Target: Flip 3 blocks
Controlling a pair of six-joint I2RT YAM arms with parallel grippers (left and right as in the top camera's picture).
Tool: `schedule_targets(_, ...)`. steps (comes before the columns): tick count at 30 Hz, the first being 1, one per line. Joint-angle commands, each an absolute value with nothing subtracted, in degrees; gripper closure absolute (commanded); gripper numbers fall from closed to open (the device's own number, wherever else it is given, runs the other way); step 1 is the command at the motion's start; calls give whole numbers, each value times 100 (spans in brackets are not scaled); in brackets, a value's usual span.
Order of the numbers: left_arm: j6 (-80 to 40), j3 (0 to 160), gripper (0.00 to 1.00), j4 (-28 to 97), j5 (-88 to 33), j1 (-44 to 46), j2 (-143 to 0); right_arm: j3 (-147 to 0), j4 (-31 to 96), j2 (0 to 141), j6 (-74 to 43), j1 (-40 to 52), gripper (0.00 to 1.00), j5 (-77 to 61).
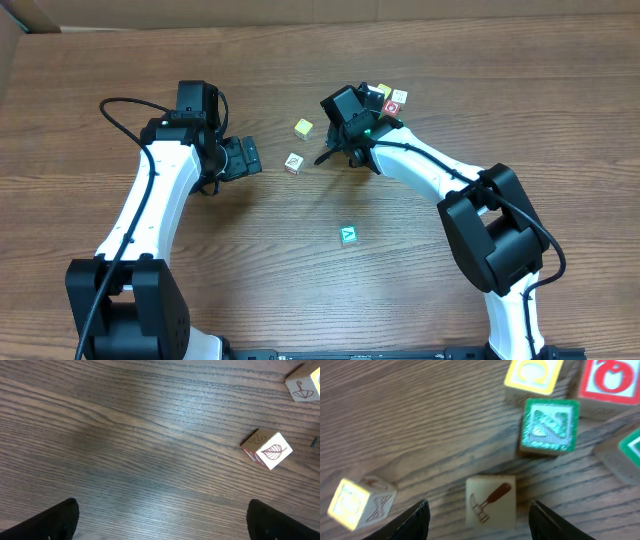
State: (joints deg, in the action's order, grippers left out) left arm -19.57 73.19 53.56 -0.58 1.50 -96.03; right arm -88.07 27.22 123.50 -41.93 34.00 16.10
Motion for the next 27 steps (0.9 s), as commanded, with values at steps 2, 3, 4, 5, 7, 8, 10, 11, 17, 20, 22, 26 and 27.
schedule_targets(2,-2040,7400,0,5349,3,152,-9623,-8877,2508,12488,-4202,3363,35,2043)
schedule_targets(3,-2038,7397,0,5349,3,152,-9623,-8877,2462,12505,-4202,3363,36,1990)
schedule_targets(4,-2038,7397,0,5349,3,152,-9623,-8877,2432,12512,-4200,3363,37,1946)
schedule_targets(5,-2040,7397,0,5349,3,150,-9623,-8877,2425,12523,-4202,3363,39,1925)
schedule_targets(7,-2040,7397,0,5349,3,150,-9623,-8877,2453,12529,-4200,3369,42,1922)
schedule_targets(8,-2040,7397,0,5349,3,152,-9623,-8877,2493,12529,-4198,3367,43,1925)
schedule_targets(10,-2040,7397,0,5349,3,152,-9623,-8873,2523,12529,-4045,3367,42,1946)
schedule_targets(11,-2040,7400,0,5349,3,152,-9623,-8866,2523,12529,-3997,3365,42,1949)
schedule_targets(17,-2040,7397,0,5349,3,152,-9623,-8836,2473,12595,-3865,3341,43,1942)
schedule_targets(20,-2040,7397,0,5349,3,152,-9623,-8836,2434,12715,-3612,3341,44,1942)
schedule_targets(22,-2040,7397,0,5349,3,152,-9623,-8836,2440,12776,-3529,3341,44,1922)
schedule_targets(26,-2040,7397,0,5349,3,150,-9623,-8847,2469,12750,-3529,3341,54,1922)
schedule_targets(27,-2040,7397,0,5349,3,152,-9623,-8849,2469,12733,-3529,3341,55,1925)
